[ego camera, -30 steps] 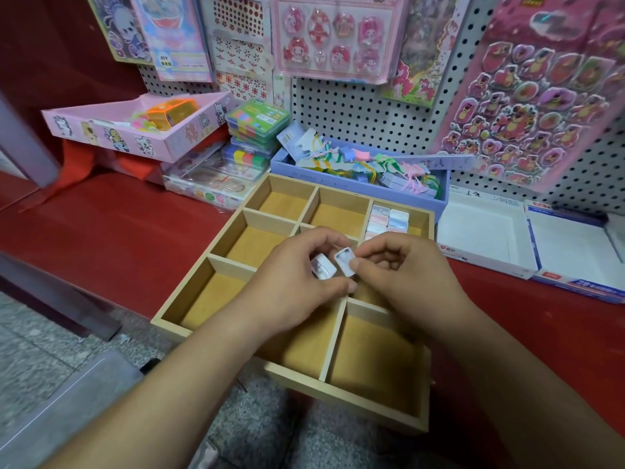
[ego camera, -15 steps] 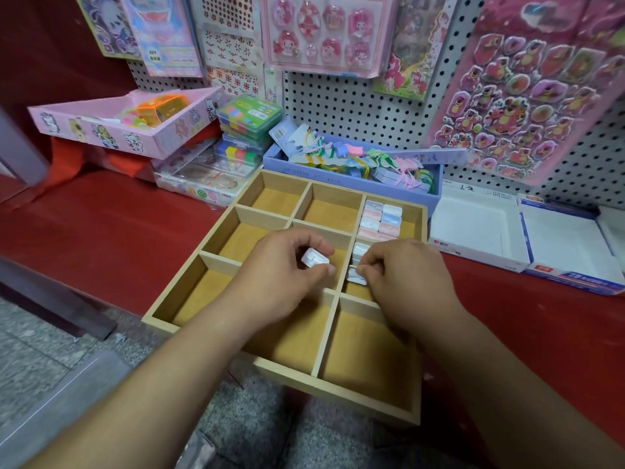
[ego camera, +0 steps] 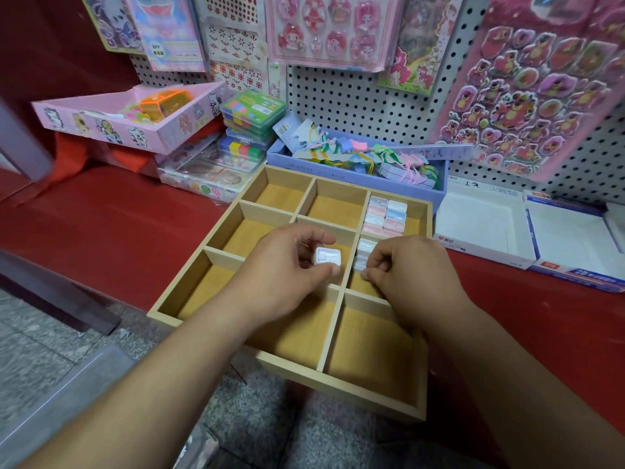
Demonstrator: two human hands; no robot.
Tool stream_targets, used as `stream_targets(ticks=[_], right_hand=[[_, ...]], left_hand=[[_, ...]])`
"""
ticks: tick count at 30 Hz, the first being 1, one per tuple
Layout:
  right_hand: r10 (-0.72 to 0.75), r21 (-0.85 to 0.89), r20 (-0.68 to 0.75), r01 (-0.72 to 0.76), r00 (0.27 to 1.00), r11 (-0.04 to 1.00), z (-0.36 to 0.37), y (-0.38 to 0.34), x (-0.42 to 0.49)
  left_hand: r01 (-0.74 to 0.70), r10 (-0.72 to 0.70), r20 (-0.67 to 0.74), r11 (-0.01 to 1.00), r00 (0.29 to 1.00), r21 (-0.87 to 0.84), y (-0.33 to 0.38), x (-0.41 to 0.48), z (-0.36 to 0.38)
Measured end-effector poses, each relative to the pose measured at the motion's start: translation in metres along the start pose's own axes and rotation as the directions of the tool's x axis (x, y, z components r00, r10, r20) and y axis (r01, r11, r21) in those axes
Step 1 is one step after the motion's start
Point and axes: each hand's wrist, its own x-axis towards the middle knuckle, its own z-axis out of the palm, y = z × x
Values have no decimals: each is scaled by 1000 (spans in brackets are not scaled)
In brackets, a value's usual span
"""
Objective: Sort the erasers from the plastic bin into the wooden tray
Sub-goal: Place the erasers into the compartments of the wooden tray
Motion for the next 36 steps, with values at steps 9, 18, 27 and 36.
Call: stream_targets(ticks=[9, 18, 27, 36], right_hand=[[-128, 328, -2, 122, 992, 937, -7, 5, -11], [-282, 222, -111, 300, 953, 928, -1, -2, -17], [-131, 21, 16, 131, 991, 991, -15, 20, -14], [-82, -73, 86, 88, 993, 993, 1, 4, 1]], left_hand=[[-14, 16, -16, 997, 1000, 75, -1, -1, -2], [-77, 75, 38, 995, 996, 65, 5, -5, 4], [-157, 227, -93, 864, 969, 478, 2, -13, -17], [-34, 57, -7, 699, 998, 714, -12, -48, -25]])
